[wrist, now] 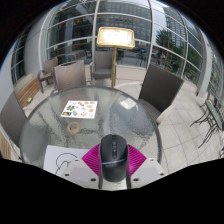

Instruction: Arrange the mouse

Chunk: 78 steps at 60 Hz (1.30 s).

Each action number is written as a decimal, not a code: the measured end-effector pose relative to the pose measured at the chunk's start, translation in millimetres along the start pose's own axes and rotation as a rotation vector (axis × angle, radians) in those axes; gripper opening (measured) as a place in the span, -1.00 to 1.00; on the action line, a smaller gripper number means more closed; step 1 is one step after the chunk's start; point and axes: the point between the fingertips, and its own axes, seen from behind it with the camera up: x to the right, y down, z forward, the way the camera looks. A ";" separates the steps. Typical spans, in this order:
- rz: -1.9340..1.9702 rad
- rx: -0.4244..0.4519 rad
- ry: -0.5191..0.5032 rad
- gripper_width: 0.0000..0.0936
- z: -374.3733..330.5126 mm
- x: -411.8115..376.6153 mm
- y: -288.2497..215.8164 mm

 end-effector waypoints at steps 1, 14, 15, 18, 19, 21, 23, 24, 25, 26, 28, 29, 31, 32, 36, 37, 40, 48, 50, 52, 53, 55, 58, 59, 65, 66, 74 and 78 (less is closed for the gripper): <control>-0.003 0.019 0.006 -0.32 -6.1 -1.3 -11.7; -0.011 0.187 -0.035 -0.32 -58.5 -62.9 -112.5; -0.017 0.194 -0.042 -0.32 -60.4 -70.3 -115.0; -0.039 0.208 -0.060 -0.32 -64.6 -93.3 -117.4; -0.048 0.206 -0.065 -0.32 -64.1 -100.8 -115.7; -0.058 0.198 -0.079 -0.32 -61.1 -115.6 -109.5; -0.063 0.179 -0.096 -0.32 -55.6 -131.7 -98.5; -0.066 0.173 -0.099 -0.32 -53.3 -143.9 -83.8; -0.069 0.156 -0.103 -0.32 -49.0 -146.3 -80.0; -0.072 0.140 -0.102 -0.32 -43.7 -150.9 -71.9; -0.082 0.106 -0.102 -0.33 -31.3 -159.4 -53.3; -0.084 0.087 -0.103 -0.33 -24.5 -163.5 -43.1; -0.074 0.051 -0.110 -0.33 -13.3 -175.2 -13.4; -0.066 0.030 -0.115 -0.33 -6.0 -178.5 -5.6; -0.037 -0.043 -0.130 -0.33 18.9 -189.8 35.3; -0.036 -0.061 -0.127 -0.32 25.3 -190.5 48.7; -0.038 -0.093 -0.118 -0.33 38.3 -191.9 74.5; -0.049 -0.161 -0.087 -0.32 65.9 -185.3 125.2; -0.060 -0.171 -0.074 -0.33 71.4 -182.0 134.7; -0.051 -0.152 -0.076 -0.32 72.0 -182.6 138.9; -0.045 -0.150 -0.079 -0.32 75.5 -181.2 136.0; -0.042 -0.150 -0.083 -0.32 74.1 -181.7 137.3; -0.037 -0.155 -0.082 -0.31 72.7 -182.1 138.9; -0.040 -0.154 -0.082 -0.31 73.8 -182.6 136.5; -0.042 -0.158 -0.080 -0.18 75.1 -181.7 137.3; -0.040 -0.160 -0.081 -0.14 75.3 -181.8 137.6; -0.011 -0.179 -0.090 0.04 75.2 -183.0 137.2; 0.002 -0.198 -0.096 0.49 72.1 -184.2 137.8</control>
